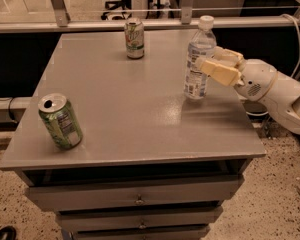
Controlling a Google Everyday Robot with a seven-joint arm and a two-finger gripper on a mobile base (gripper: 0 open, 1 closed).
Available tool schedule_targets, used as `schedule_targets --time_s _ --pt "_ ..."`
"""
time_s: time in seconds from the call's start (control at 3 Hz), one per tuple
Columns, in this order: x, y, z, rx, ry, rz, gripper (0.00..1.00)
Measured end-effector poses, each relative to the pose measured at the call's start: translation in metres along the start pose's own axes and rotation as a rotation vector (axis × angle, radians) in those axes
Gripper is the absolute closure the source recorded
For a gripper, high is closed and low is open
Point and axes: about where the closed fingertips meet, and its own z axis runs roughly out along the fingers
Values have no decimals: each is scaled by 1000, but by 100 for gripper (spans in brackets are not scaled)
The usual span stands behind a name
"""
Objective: Place blue plastic bottle upright
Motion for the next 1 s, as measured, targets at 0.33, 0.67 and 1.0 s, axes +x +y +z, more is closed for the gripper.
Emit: schedule_targets --time_s 0.33,0.67,1.0 --pt "11 0 -6 13 -32 45 100" --pt "18 0 -14 19 -30 67 100" --pt "25 1 -20 -5 -17 66 83"
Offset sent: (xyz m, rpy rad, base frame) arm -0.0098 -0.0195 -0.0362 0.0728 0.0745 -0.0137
